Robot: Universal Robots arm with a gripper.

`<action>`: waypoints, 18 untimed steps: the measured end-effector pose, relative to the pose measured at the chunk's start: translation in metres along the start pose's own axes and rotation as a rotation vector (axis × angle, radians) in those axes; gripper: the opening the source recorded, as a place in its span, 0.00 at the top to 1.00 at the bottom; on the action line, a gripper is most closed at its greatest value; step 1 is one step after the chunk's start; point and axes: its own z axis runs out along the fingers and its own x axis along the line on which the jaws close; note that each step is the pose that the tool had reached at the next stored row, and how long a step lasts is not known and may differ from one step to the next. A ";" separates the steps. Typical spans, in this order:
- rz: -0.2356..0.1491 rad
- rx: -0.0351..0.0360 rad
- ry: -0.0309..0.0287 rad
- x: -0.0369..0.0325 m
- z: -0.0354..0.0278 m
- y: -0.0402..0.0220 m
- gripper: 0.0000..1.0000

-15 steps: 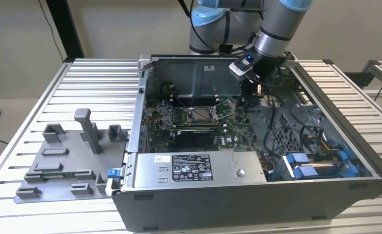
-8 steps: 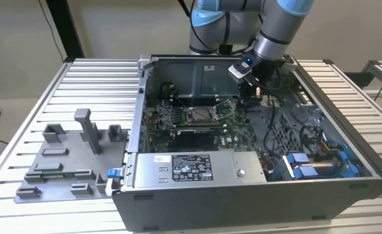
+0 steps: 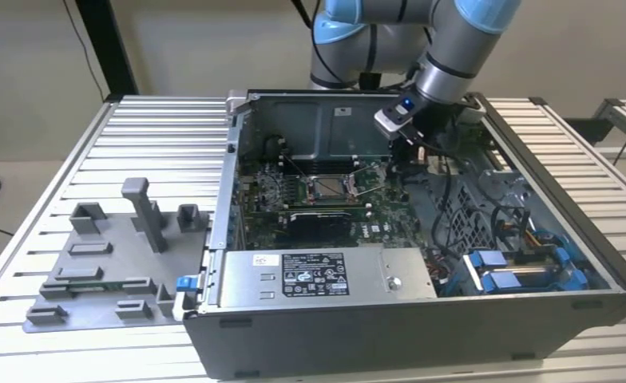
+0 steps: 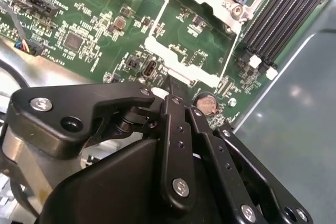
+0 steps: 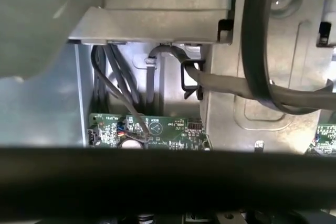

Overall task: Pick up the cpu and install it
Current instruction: 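Place the cpu into insertion slot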

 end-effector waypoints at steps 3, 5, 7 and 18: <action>0.000 0.0114 0.0027 -0.0023 0.0003 0.0000 1.00; 0.000 0.0160 0.0055 -0.0037 0.0002 0.0000 1.00; -0.001 0.0181 0.0103 -0.0045 -0.0011 -0.0003 1.00; -0.006 0.0271 0.0366 -0.0052 -0.0113 -0.0047 1.00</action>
